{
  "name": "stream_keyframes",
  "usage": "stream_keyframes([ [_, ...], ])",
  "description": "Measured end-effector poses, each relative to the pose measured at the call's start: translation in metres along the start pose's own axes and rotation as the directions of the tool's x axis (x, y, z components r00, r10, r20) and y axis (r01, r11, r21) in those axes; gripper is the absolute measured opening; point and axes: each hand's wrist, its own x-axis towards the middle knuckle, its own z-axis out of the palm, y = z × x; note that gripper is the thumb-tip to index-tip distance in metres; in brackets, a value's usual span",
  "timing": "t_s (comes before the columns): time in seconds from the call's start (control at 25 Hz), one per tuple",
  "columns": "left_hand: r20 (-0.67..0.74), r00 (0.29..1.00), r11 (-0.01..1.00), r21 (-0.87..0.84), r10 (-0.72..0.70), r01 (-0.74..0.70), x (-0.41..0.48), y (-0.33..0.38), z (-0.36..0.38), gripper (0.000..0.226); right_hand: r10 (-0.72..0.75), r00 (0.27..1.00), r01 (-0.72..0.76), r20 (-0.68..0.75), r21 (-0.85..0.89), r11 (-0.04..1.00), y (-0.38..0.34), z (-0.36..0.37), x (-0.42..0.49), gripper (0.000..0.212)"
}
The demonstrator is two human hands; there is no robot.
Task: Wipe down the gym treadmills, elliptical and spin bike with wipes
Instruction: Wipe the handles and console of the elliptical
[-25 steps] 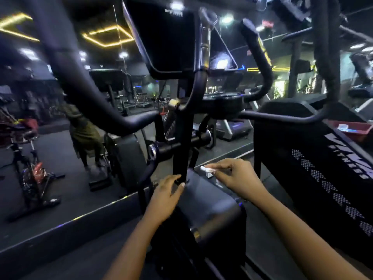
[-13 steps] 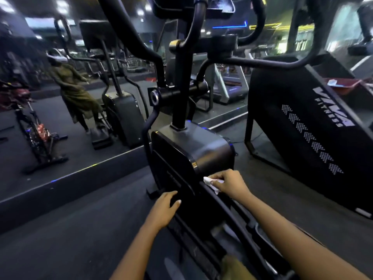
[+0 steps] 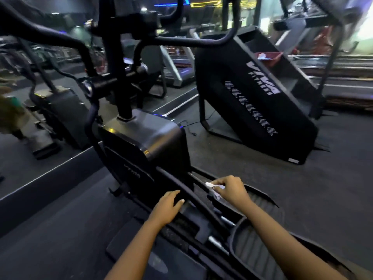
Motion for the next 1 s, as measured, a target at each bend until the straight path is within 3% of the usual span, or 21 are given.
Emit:
stream_keyframes([
  [0.16, 0.099, 0.982, 0.986, 0.014, 0.161, -0.163, 0.025, 0.049, 0.037, 0.048, 0.148, 0.98, -0.149, -0.13, 0.004, 0.989, 0.047, -0.036, -0.046, 0.02],
  [0.32, 0.29, 0.879, 0.918, 0.008, 0.377, -0.397, 0.036, 0.103, 0.089, 0.049, 0.404, 0.858, -0.395, -0.317, 0.096, 0.914, 0.086, -0.073, -0.12, 0.024],
  [0.48, 0.479, 0.665, 0.76, -0.007, 0.573, -0.65, 0.034, 0.168, 0.146, 0.049, 0.591, 0.645, -0.598, -0.485, 0.161, 0.785, 0.118, -0.088, -0.213, 0.028],
  [0.64, 0.643, 0.379, 0.556, -0.089, 0.666, -0.826, -0.009, 0.261, 0.224, 0.048, 0.748, 0.352, -0.785, -0.562, 0.258, 0.563, 0.147, -0.107, -0.329, 0.029],
  [0.76, 0.707, 0.161, 0.381, -0.164, 0.688, -0.91, -0.068, 0.336, 0.285, 0.047, 0.792, 0.122, -0.793, -0.598, 0.422, 0.44, 0.172, -0.128, -0.421, 0.036],
  [0.88, 0.737, -0.009, 0.222, -0.215, 0.676, -0.951, -0.126, 0.406, 0.342, 0.048, 0.798, -0.04, -0.778, -0.601, 0.52, 0.353, 0.192, -0.15, -0.504, 0.03],
  [1.0, 0.764, -0.134, 0.102, -0.253, 0.631, -0.962, -0.193, 0.488, 0.403, 0.048, 0.778, -0.179, -0.736, -0.602, 0.607, 0.301, 0.217, -0.182, -0.597, 0.029],
])
